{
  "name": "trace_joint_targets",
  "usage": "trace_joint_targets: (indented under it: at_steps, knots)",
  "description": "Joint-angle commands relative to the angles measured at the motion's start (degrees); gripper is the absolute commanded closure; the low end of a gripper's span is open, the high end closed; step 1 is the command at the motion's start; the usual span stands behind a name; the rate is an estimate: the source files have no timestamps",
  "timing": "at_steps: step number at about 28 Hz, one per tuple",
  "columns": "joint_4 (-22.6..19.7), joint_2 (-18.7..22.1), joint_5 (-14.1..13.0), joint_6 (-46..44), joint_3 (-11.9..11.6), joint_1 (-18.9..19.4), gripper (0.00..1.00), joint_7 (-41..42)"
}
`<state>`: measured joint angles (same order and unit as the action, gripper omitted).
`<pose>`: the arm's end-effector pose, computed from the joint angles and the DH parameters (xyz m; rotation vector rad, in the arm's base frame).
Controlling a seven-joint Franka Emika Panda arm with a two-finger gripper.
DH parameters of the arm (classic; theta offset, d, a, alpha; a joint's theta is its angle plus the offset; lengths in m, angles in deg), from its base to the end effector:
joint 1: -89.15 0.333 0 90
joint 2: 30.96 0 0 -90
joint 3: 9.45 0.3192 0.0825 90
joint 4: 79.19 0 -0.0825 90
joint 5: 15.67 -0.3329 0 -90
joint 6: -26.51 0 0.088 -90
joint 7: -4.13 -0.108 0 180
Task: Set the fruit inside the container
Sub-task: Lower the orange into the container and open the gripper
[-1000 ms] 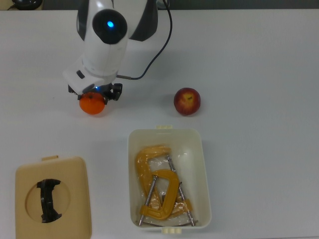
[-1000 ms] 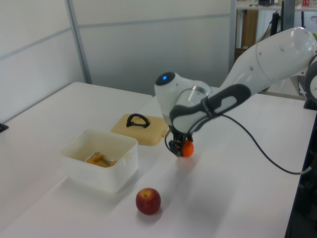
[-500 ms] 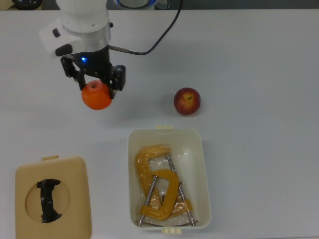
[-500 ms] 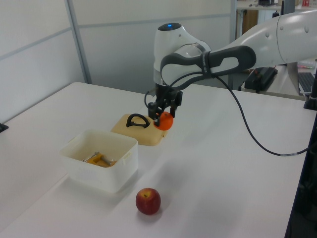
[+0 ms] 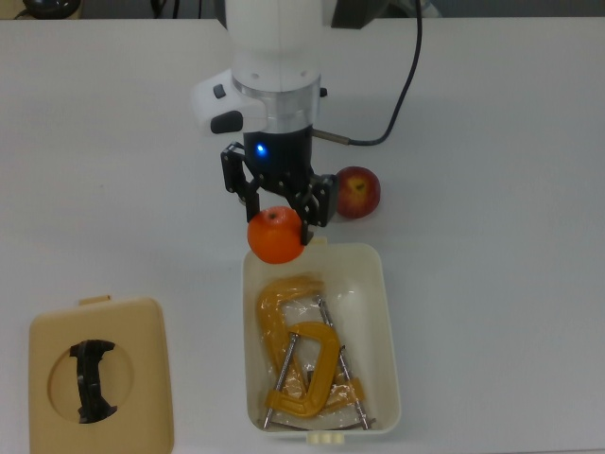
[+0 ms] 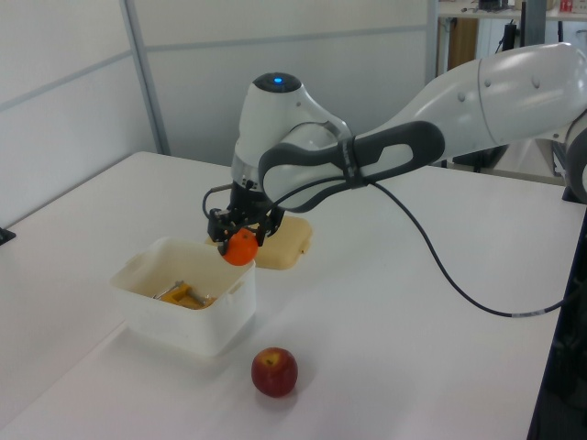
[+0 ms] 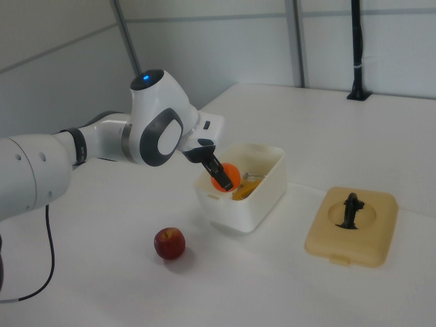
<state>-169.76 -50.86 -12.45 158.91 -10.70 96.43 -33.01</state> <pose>0.6452 0.0691 0.4987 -2.9018 0.7570 -0.5712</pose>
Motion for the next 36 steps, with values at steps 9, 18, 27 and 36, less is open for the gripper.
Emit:
trace_joint_targets:
  at_steps: [9,18,27,36]
  knots:
    - [4.5,-6.2,13.3,3.8,-0.5,2.8,0.0,-15.6]
    - [4.1,-3.2,12.2,-0.8,1.3,3.2,0.0,-11.9]
    - [3.6,-0.4,2.0,-19.3,4.9,3.3,0.0,8.2]
    - [-1.4,-0.4,3.5,-20.3,9.3,4.7,0.0,8.3]
